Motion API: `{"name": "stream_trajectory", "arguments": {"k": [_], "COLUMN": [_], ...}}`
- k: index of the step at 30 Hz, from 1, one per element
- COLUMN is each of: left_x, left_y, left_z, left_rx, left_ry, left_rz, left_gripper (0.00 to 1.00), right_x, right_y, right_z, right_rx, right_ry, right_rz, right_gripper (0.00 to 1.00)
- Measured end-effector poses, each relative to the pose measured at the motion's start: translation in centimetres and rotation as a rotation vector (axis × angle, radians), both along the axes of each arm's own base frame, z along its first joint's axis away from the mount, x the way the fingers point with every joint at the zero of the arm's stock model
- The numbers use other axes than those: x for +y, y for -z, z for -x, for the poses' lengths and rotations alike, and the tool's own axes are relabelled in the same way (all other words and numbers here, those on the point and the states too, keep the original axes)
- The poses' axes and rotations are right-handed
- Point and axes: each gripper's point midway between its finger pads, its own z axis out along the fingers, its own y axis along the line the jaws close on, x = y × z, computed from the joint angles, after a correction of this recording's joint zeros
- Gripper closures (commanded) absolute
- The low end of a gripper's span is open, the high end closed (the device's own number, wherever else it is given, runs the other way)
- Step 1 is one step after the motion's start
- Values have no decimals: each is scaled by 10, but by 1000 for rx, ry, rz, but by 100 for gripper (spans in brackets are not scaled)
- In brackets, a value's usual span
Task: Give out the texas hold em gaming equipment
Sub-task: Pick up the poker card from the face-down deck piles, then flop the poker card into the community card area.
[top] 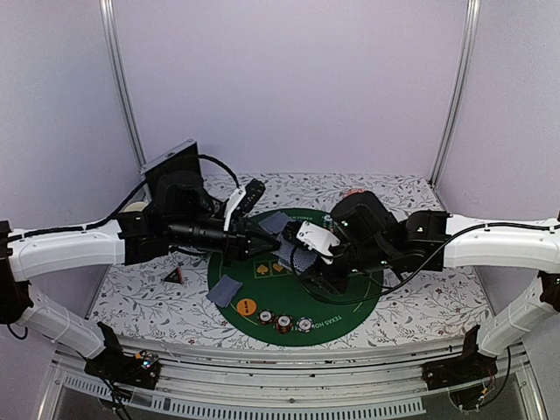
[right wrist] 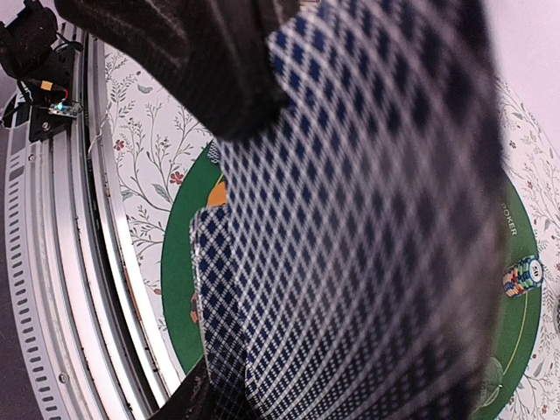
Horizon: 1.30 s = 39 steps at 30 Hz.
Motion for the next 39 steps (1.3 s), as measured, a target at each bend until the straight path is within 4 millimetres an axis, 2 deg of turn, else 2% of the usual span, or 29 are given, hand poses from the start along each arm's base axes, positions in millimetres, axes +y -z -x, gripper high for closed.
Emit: {"name": "stream_trajectory", "arguments": {"k": [15,28,32,39], "left_x": [14,29,38,69], "left_y": [-24,-48,-44,-23], "left_z": [14,11,-6,-61], "left_rx": [-44,-99,-132,-249], "left_ry": [17,-25,-115,-404], "left_rz": [35,76,39,-127], "left_gripper": [100,100,100,100], "right_x": [-9,-25,-27,-31], "right_y": [-1,15,13,7], "right_z": [-6,-15,-16,-14], "right_rx": [-11,23,27,26], "right_ry": [28,72,77,76], "right_rz": [-16,4,-7,-27], "right_gripper": [56,57,56,56]}}
